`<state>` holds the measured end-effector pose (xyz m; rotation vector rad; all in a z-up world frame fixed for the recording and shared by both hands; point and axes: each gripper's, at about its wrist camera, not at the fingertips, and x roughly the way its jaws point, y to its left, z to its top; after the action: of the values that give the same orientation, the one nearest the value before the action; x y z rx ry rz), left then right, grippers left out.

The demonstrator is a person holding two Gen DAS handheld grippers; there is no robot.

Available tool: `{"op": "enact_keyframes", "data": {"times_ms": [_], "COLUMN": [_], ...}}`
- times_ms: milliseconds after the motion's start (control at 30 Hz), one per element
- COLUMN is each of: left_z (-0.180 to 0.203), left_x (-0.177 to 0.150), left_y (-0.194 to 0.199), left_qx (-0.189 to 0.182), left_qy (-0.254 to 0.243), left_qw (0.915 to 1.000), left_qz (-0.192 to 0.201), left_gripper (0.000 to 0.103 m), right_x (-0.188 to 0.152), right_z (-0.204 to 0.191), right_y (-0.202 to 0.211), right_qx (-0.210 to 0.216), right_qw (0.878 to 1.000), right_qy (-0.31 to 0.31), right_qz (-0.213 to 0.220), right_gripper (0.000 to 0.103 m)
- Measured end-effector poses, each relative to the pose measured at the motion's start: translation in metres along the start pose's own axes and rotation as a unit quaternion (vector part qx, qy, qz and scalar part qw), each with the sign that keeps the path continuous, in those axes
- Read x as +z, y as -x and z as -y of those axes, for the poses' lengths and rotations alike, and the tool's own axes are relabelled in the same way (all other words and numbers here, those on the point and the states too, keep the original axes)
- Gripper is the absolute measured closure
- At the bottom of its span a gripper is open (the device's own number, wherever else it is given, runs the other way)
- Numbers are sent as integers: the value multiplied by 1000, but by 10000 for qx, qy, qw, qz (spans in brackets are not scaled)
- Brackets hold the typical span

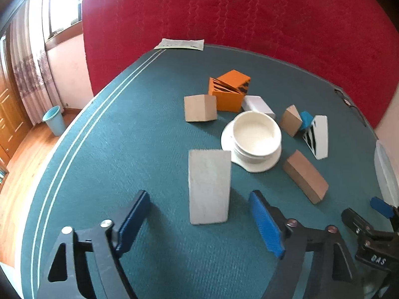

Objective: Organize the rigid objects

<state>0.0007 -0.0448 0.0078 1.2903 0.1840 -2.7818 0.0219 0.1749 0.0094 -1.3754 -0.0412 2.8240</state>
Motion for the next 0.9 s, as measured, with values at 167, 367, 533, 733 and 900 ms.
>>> {"op": "enact_keyframes", "data": {"times_ms": [167, 367, 533, 733, 900], "left_z": [-1, -2, -1, -5, -6], "left_x": [5, 5, 3, 3, 4], "left_y": [-4, -3, -1, 0, 0], "left_qx": [223, 144, 102, 5, -26], "left_qy": [7, -27, -78, 3, 29], "left_qw": [9997, 9999, 9998, 9999, 9999], "left_qz": [27, 92, 140, 160, 168], "left_gripper": [35, 58, 65, 71, 71], "right_x": [1, 1, 6, 22, 35], "right_z": [-4, -8, -16, -42, -75], "right_y": [3, 7, 10, 14, 10], "right_qx": [33, 211, 610, 1152, 1284], "right_qw": [10000, 9996, 9978, 9921, 9863], "right_qy": [37, 181, 246, 504, 1022], "right_qz": [15, 86, 54, -1, 140], "right_gripper": [0, 5, 14, 34, 53]}}
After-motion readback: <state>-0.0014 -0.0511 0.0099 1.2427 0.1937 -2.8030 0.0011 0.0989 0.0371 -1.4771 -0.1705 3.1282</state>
